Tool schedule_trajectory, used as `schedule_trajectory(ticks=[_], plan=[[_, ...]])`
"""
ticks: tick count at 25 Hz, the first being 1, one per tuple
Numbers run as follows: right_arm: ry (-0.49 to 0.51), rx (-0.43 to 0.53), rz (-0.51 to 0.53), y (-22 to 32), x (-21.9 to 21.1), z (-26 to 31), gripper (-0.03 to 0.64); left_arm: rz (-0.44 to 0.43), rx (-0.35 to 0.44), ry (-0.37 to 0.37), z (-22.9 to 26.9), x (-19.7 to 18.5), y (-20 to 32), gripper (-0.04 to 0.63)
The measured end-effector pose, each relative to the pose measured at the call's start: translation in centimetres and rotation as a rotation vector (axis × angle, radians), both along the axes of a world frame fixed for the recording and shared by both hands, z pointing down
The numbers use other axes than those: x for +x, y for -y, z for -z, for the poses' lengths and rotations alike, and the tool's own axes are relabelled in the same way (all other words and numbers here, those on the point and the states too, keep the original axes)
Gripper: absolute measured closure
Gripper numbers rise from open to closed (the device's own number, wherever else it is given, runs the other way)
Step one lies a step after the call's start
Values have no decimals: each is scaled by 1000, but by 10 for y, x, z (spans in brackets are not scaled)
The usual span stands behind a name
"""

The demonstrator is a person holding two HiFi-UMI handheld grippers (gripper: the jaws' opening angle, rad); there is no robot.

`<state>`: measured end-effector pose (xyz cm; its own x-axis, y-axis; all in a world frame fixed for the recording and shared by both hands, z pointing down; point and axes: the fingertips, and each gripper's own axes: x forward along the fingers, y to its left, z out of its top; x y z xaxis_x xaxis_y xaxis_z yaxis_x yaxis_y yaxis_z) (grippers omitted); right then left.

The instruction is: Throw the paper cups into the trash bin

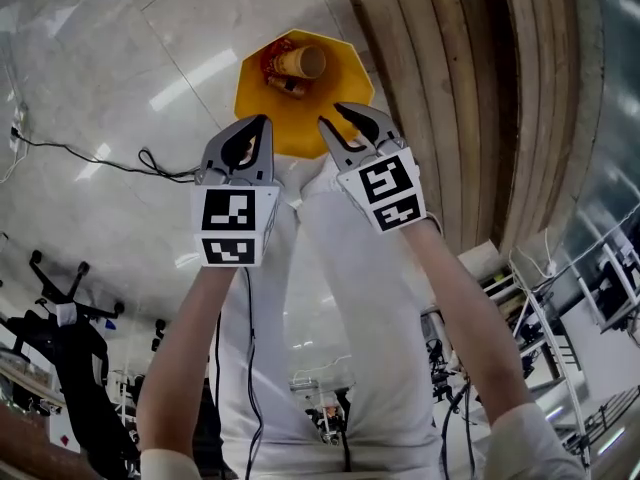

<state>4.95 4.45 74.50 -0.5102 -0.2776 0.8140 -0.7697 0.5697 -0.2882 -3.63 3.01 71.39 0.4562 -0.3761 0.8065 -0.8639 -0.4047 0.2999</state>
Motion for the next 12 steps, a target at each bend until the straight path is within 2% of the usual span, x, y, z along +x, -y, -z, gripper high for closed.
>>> schedule_trajectory(ticks=[6,12], plan=[[-2,12,29,-9,1,49,532,34,-24,-56,54,2,-12,589],[-7,51,56,-3,5,117,583,29,34,-82,128,6,-11,589]])
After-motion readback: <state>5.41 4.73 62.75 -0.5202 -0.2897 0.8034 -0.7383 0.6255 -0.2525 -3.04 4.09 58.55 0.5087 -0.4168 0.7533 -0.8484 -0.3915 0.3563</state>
